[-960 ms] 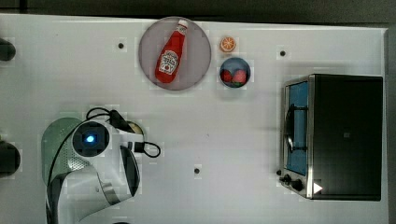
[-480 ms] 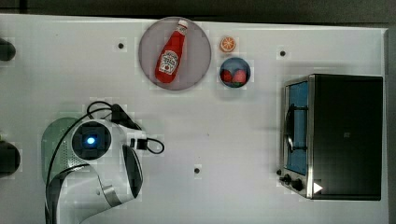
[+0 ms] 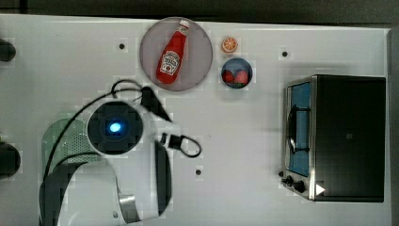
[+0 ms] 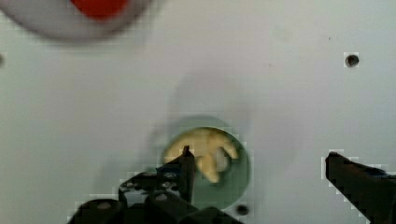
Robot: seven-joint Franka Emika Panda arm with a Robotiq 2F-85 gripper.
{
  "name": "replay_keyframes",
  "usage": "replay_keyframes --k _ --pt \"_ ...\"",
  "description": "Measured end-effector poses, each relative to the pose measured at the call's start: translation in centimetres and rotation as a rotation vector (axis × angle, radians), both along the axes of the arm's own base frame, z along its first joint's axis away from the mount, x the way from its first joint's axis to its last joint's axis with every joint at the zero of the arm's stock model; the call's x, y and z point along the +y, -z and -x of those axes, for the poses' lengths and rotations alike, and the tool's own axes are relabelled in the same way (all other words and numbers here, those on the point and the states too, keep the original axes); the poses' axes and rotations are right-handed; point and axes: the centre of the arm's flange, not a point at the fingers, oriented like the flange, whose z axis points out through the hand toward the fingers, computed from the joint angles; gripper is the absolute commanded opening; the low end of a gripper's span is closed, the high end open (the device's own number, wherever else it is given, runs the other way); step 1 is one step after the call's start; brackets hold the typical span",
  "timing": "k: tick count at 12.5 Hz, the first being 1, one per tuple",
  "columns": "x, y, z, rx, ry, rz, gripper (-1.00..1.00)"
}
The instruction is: Pick Banana and place it in mug.
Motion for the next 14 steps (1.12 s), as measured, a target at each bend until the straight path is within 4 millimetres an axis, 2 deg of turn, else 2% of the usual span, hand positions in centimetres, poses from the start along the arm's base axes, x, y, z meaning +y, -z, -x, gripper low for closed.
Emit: replay_keyframes --k 1,3,6,7,9,11,14 --pt "-1.9 -3.9 -1.7 -0.043 0.013 -0.013 1.00" --pt "-7.0 -10.3 -3.3 -0.055 0.018 -0.032 1.00" --pt "-16.1 -16.2 -3.0 -0.044 0.075 0.060 1.00" --pt "-18.4 -17.9 -2.8 -0.052 0.108 0.077 1.00" --pt "-20.2 -19.5 -1.6 -0.047 0.103 0.108 1.00" --pt "-19.7 -20.7 -0.7 -0.065 0.086 0.134 1.00" --pt "-17.9 -21.0 -0.7 -0.069 0.049 0.103 1.00"
